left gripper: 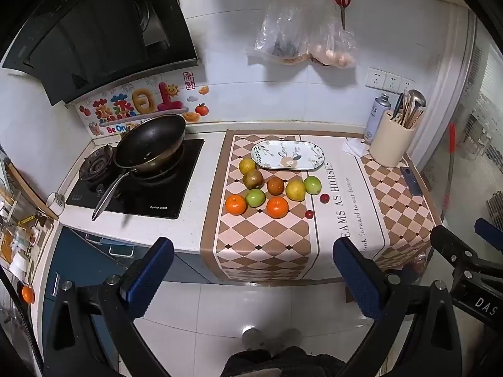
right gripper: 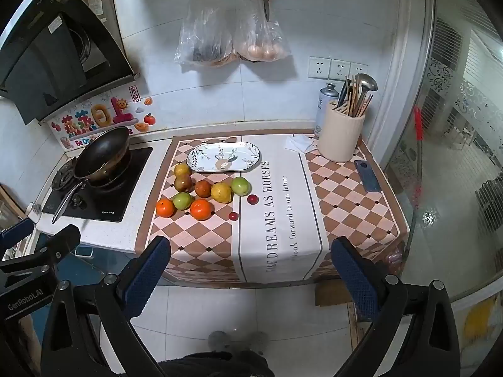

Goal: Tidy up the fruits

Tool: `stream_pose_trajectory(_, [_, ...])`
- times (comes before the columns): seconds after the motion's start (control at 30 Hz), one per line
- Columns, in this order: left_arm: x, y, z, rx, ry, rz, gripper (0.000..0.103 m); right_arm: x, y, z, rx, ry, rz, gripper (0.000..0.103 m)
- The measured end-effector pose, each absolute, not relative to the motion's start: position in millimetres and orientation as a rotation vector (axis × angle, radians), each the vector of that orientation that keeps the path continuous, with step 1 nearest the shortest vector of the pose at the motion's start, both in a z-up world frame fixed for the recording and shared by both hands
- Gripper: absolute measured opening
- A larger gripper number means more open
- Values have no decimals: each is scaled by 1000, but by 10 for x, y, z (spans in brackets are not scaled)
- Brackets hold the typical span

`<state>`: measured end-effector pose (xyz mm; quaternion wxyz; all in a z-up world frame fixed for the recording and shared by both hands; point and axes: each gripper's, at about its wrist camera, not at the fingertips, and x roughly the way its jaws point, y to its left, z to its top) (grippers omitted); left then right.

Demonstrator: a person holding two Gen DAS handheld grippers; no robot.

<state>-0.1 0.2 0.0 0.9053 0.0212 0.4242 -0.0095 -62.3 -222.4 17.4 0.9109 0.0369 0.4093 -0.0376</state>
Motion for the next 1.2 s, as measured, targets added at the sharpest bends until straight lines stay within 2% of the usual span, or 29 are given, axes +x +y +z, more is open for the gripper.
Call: stream_pose_trajectory(1.2, [-30, -19, 118, 50, 868, -16, 103, -731, -2174, 196, 81, 838, -76, 103])
